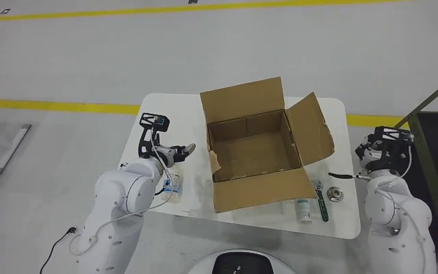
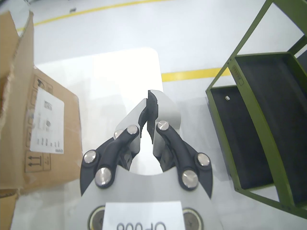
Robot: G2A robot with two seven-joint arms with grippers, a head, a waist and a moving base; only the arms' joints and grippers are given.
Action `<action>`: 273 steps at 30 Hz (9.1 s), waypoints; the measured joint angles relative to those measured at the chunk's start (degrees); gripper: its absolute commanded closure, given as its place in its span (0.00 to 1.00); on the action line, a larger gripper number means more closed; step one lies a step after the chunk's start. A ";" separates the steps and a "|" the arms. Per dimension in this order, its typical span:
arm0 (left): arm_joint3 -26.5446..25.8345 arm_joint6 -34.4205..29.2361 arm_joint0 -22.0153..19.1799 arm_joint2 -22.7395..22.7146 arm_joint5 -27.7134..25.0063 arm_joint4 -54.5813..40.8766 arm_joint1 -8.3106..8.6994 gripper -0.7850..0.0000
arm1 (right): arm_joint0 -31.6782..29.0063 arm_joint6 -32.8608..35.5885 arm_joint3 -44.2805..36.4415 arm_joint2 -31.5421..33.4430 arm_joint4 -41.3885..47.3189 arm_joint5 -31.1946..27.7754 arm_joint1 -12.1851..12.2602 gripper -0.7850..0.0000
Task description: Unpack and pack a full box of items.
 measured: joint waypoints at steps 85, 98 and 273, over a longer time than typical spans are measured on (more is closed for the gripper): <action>11.07 -13.31 -2.09 1.99 -0.33 0.85 0.26 0.00 | 0.19 27.52 -1.22 -5.21 52.54 10.93 4.67 1.00; 15.74 -10.37 -1.51 2.66 -2.80 5.43 0.75 0.00 | 0.27 26.10 -1.42 -4.11 55.63 8.68 5.65 0.00; 39.77 -8.76 -26.86 21.91 24.04 -29.32 -3.37 1.00 | 1.52 18.79 -6.90 -15.64 54.80 4.97 11.72 1.00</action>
